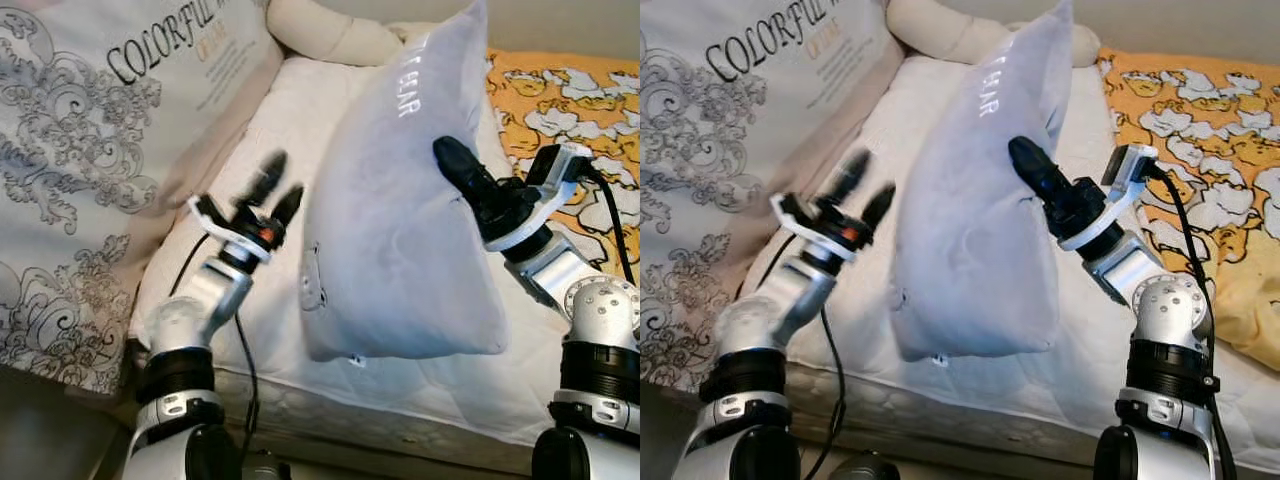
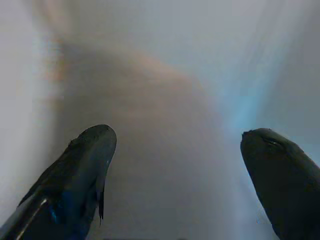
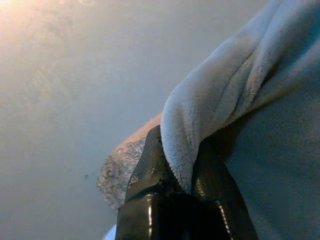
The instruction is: Clean up the room
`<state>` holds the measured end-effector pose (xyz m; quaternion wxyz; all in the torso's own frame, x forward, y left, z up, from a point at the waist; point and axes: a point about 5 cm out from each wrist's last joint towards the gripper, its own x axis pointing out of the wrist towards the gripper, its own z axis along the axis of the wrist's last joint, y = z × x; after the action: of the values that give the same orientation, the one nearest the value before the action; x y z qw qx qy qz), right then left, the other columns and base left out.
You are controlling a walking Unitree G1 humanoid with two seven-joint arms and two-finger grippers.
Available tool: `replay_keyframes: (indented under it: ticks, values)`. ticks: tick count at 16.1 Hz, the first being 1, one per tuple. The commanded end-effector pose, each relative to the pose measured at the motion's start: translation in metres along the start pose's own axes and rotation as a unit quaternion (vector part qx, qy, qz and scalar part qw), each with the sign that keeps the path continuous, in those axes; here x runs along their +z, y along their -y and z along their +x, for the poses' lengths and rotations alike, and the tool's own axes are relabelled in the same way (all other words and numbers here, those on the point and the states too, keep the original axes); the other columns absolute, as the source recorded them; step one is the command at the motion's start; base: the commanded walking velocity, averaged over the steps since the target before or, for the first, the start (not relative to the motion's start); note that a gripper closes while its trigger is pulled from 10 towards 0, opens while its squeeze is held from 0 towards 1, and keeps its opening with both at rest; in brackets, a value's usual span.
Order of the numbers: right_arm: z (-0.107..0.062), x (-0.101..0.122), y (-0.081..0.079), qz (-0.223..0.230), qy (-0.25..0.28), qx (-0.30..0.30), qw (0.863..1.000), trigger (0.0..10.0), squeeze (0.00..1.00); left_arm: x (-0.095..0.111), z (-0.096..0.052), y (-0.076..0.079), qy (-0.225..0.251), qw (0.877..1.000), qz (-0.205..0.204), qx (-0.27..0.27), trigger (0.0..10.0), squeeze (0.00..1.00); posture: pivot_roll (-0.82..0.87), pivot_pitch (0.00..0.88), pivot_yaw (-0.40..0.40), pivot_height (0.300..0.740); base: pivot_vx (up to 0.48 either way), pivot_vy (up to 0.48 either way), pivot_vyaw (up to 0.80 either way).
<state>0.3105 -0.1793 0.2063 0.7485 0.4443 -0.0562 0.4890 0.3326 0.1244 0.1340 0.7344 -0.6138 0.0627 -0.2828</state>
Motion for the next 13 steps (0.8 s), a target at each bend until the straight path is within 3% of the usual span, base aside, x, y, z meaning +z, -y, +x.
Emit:
replay_keyframes:
  ticks: [1,2,5,6,7,9,10,11,13]
  values:
    - [0.012,0.011,-0.01,-0.035,0.0,0.025,0.999,0.0,0.0,0.0,-0.003,-0.008,-0.008,0.997,0.059,0.043,10.0,0.0,0.05,0.0,0.031,0.74,0.0,0.0,0.0]
    - [0.013,0.009,-0.006,-0.057,-0.023,-0.003,0.998,0.0,0.0,-0.003,-0.004,-0.013,-0.039,0.987,0.133,0.083,10.0,0.0,0.05,0.0,0.029,0.74,0.0,0.0,0.0]
    - [0.016,0.003,0.006,-0.097,-0.051,-0.068,0.992,0.0,0.0,0.005,-0.008,-0.016,-0.043,0.962,0.238,0.129,10.0,0.0,0.06,0.0,0.02,0.74,0.0,0.0,0.0]
    - [0.018,0.004,0.004,-0.092,-0.046,-0.061,0.993,0.0,0.0,0.003,-0.008,-0.015,-0.043,0.969,0.216,0.114,10.0,0.0,0.06,0.0,0.019,0.74,0.0,0.0,0.0]
    - [0.019,0.004,0.001,-0.086,-0.041,-0.048,0.994,0.0,0.0,-0.002,-0.006,-0.007,-0.04,0.983,0.164,0.071,10.0,0.0,0.06,0.0,0.018,0.74,0.0,0.0,0.0]
    - [0.022,0.004,-0.001,-0.08,-0.034,-0.034,0.996,0.0,0.0,-0.014,0.0,-0.002,-0.043,0.993,0.101,0.032,10.0,0.0,0.06,0.0,0.023,0.74,0.0,0.0,0.0]
    - [0.025,0.004,-0.001,-0.082,-0.034,-0.035,0.995,0.0,0.0,-0.019,0.003,-0.006,-0.045,0.993,0.101,0.037,10.0,0.0,0.05,0.0,0.028,0.74,0.0,0.0,0.0]
    - [0.027,0.003,0.003,-0.097,-0.041,-0.053,0.993,0.0,0.0,-0.023,0.005,-0.012,-0.057,0.987,0.139,0.06,10.0,0.0,0.05,0.0,0.033,0.74,0.0,0.0,0.0]
    - [0.028,0.005,0.017,-0.139,-0.048,-0.128,0.981,0.0,0.0,-0.016,0.003,-0.016,-0.062,0.962,0.244,0.108,10.0,0.0,0.04,0.0,0.035,0.74,0.0,0.0,0.0]
